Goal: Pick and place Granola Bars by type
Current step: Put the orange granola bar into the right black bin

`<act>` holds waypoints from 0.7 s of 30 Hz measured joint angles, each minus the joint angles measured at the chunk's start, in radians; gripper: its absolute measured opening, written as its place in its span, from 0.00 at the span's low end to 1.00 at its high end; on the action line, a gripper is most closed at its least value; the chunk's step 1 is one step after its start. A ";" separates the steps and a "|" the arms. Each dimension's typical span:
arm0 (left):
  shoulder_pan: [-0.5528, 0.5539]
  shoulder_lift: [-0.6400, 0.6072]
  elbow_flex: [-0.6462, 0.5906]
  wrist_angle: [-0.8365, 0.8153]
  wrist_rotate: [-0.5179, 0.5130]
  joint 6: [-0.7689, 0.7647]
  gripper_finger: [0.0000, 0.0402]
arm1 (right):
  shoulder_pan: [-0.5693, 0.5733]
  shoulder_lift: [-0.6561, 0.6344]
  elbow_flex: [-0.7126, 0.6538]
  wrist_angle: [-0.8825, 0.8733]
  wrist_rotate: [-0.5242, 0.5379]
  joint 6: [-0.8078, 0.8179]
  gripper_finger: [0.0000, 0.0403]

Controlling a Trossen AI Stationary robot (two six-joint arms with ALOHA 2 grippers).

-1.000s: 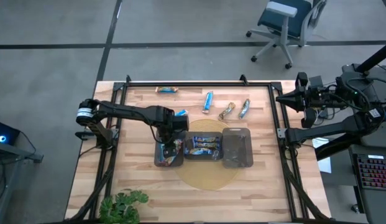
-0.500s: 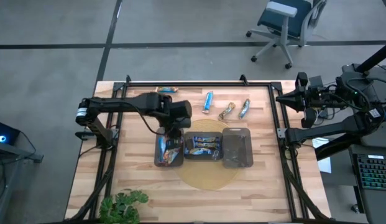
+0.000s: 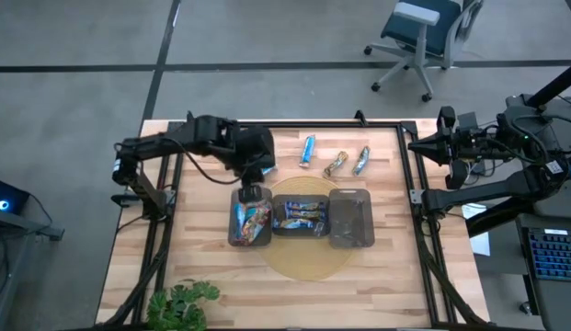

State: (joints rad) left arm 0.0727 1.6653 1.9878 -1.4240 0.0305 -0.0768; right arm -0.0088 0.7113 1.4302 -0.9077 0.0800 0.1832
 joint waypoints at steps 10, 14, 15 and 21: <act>0.121 0.000 0.060 0.001 -0.028 0.068 0.00 | 0.000 0.000 0.000 0.000 0.000 0.000 0.02; 0.191 0.000 0.060 0.001 -0.033 0.097 0.00 | 0.000 0.000 0.000 0.000 0.000 0.000 0.02; 0.211 0.000 0.060 0.001 -0.033 0.106 0.00 | 0.000 0.000 0.000 0.000 0.000 0.000 0.02; 0.323 0.004 0.045 0.013 -0.033 0.144 0.00 | 0.000 0.000 0.000 0.000 0.000 0.000 0.02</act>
State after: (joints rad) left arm 0.3957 1.6693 2.0324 -1.4114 -0.0025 0.0676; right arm -0.0088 0.7113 1.4303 -0.9077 0.0799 0.1833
